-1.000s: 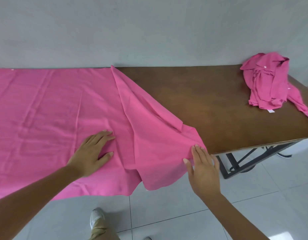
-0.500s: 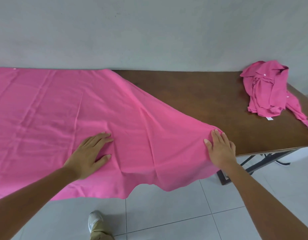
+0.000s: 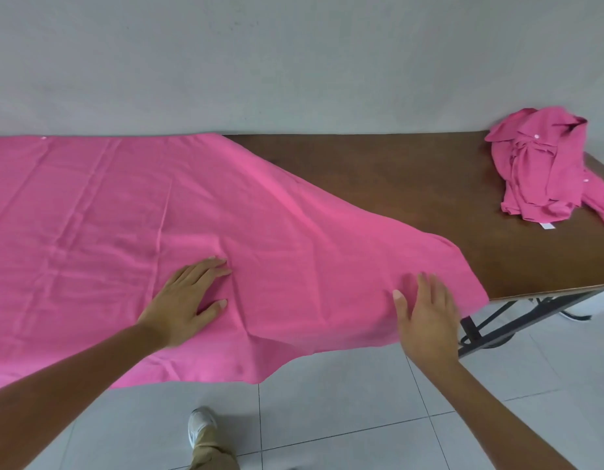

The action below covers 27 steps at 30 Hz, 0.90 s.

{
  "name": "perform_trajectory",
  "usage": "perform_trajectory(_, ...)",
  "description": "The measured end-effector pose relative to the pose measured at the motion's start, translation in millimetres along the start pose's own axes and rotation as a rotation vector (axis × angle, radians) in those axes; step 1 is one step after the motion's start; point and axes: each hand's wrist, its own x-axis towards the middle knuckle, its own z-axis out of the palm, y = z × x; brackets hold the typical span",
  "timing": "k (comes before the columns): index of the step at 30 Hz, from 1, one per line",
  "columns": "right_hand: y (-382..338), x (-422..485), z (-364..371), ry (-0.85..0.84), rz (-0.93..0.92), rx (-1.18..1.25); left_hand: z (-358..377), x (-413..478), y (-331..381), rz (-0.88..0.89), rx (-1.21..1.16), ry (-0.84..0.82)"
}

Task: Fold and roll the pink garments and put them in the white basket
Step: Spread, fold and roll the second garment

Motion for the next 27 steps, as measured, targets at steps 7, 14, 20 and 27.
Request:
perform_trajectory(7,31.4,8.2,2.9,-0.096,0.001,-0.103,-3.3,0.2,3.2,0.005,-0.013,-0.002)
perform_trajectory(14,26.8,12.8,-1.7,-0.137,0.003,-0.12,-4.5,0.4,4.0,0.006,0.001,-0.026)
perform_trajectory(20,25.4,19.1,-11.3,-0.122,0.002,-0.081,-5.1,7.8,7.8,-0.012,-0.023,-0.007)
perform_trajectory(27,22.2,46.5,-24.4,-0.021,-0.025,0.022,-2.6,51.0,31.4,0.026,-0.054,0.053)
